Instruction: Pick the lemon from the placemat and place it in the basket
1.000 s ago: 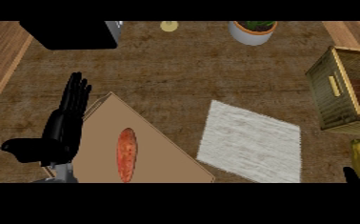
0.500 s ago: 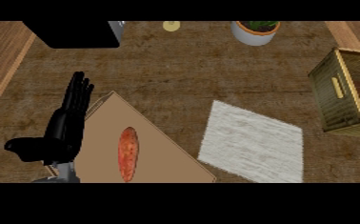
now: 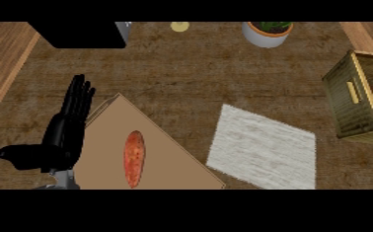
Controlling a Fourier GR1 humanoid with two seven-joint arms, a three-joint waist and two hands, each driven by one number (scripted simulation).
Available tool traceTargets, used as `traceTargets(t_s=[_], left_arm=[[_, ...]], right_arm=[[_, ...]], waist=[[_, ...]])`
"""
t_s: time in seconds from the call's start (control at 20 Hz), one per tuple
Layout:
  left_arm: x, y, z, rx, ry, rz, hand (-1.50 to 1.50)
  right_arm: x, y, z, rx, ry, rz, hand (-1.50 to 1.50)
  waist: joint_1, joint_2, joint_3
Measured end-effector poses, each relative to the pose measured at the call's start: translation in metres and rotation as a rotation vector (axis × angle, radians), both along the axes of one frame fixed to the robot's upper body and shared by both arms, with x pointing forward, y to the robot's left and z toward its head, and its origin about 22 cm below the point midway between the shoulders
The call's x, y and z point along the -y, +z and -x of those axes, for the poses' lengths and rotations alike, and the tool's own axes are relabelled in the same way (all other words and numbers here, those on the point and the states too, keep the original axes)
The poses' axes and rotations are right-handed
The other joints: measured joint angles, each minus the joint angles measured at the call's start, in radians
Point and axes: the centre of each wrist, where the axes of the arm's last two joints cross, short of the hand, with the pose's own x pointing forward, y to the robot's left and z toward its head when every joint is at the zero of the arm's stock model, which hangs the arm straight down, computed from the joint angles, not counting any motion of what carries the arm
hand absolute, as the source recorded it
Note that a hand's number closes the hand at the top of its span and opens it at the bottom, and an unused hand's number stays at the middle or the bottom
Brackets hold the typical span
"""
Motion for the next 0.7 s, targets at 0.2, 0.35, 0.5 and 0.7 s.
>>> traceTargets(t_s=[0.2,0.35,0.5,0.7], left_arm=[[0.003,-0.004,-0.001,0.001,-0.007,-0.001,0.00],[0.010,-0.004,-0.002,0.003,-0.004,-0.005,0.00],[0.008,-0.006,0.000,0.001,-0.007,-0.005,0.00],[0.000,-0.001,-0.009,-0.004,-0.013,-0.003,0.00]], right_arm=[[0.016,-0.009,-0.008,-0.027,0.001,0.029,1.50],[0.026,-0.021,-0.012,-0.052,0.000,0.057,1.50],[0.042,-0.031,-0.017,-0.065,0.001,0.060,1.50],[0.051,-0.046,-0.026,-0.070,0.004,0.032,1.50]], waist=[[0.000,0.000,0.000],[0.000,0.000,0.000],[0.001,0.000,0.000],[0.001,0.000,0.000]])
